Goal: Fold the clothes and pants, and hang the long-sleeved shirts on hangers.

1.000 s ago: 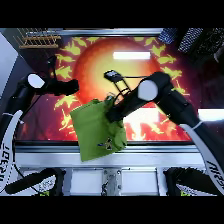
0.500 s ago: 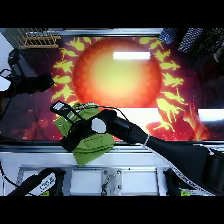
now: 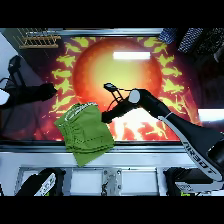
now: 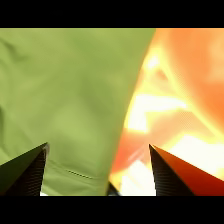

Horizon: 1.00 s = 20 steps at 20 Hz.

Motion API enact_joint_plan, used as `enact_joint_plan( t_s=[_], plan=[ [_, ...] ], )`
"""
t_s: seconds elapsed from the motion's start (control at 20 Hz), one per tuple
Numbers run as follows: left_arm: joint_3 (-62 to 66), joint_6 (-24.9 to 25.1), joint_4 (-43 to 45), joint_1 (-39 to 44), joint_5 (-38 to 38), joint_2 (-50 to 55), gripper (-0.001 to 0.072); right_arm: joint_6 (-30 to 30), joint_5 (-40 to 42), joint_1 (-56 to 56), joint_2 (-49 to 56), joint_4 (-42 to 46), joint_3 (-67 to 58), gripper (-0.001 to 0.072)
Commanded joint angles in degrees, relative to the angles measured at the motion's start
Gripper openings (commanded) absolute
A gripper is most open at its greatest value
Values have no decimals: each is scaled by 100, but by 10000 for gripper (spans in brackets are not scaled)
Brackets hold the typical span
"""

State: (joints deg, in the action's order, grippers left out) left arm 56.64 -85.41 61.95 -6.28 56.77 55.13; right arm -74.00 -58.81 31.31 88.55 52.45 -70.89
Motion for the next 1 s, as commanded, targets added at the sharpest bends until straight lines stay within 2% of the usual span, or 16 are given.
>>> enact_joint_plan(
  t_s=[0.0,0.3,0.45,0.55,0.6,0.65,0.7,0.75,0.85,0.95],
  plan=[
    [-800,2,-15,592,-380,-372,4,31,-125,-750,455,-588,492,716],
    [-1141,-11,-20,1154,-605,-411,4,929,66,-168,1397,-2317,452,714],
    [-1139,-44,-22,1154,-599,-413,4,1091,297,245,1550,-2728,310,713],
    [-1141,-61,-24,1152,-599,-413,4,1128,457,501,1558,-2789,236,688],
    [-1141,-72,-24,1152,-601,-411,4,1143,514,605,1558,-2789,199,607],
    [-1139,-149,-24,1152,-599,-411,4,1246,546,669,1556,-2791,155,381],
    [-1139,-214,-26,1154,-597,-411,4,1432,540,688,1550,-2787,87,83],
    [-1141,-278,-28,1154,-588,-413,4,1488,546,658,1510,-2758,33,26],
    [-1141,-313,-153,1178,-562,-413,4,1311,584,358,1274,-2295,-22,26],
    [-1141,-315,-166,1366,-590,-411,4,651,601,-289,852,-1139,-22,26]
  ],
)
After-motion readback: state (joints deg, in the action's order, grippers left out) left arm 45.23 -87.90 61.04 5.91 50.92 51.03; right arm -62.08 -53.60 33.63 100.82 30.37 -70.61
